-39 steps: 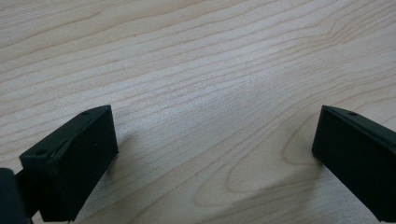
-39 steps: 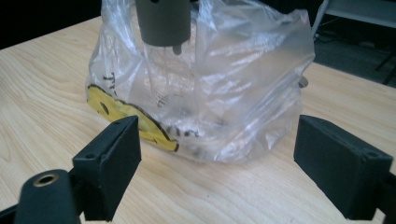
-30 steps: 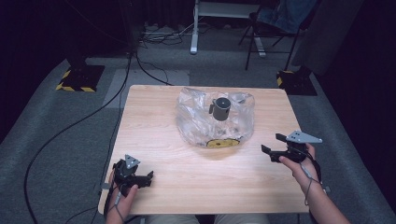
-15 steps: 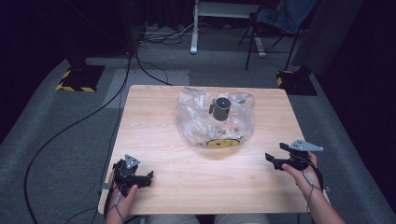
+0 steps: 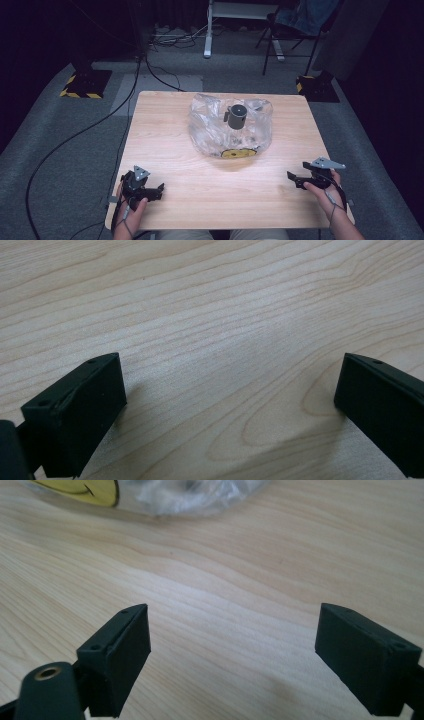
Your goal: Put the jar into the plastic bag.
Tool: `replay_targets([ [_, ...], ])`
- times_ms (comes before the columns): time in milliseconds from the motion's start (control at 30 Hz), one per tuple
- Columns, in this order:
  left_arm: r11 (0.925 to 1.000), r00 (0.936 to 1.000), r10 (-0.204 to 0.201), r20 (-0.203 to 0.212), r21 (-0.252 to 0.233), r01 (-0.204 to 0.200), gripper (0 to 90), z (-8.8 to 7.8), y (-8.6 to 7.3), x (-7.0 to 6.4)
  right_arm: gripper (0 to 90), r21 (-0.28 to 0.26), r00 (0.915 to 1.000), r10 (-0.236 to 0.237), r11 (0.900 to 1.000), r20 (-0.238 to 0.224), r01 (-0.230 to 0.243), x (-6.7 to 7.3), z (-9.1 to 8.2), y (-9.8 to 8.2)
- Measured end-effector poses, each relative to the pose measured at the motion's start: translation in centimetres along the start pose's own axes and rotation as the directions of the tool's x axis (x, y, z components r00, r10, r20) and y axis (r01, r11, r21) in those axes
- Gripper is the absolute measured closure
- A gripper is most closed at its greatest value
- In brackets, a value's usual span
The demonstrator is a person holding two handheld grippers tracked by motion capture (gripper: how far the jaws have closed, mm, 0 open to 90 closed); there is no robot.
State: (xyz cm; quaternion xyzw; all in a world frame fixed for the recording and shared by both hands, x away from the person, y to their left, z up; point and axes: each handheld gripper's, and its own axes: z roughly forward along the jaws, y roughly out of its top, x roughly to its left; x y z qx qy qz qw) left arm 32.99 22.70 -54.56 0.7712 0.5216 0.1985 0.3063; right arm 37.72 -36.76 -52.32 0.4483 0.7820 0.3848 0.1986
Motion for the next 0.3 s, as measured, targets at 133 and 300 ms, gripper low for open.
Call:
replay_targets([
  [133, 1.0, 1.0, 0.001, 0.0, 0.0, -0.001, 0.2, 0.0, 0.0, 0.0, 14.5, 0.045, 0.9998, -0.002, 0.999, 0.021, 0.001, -0.3, 0.4, -1.0],
  [300, 1.0, 1.0, 0.0, 0.0, 0.0, 0.0, 0.2, 0.0, 0.0, 0.0, 9.2, 0.089, 0.9988, -0.012, 0.996, 0.047, 0.008, -0.4, 1.0, -1.8],
])
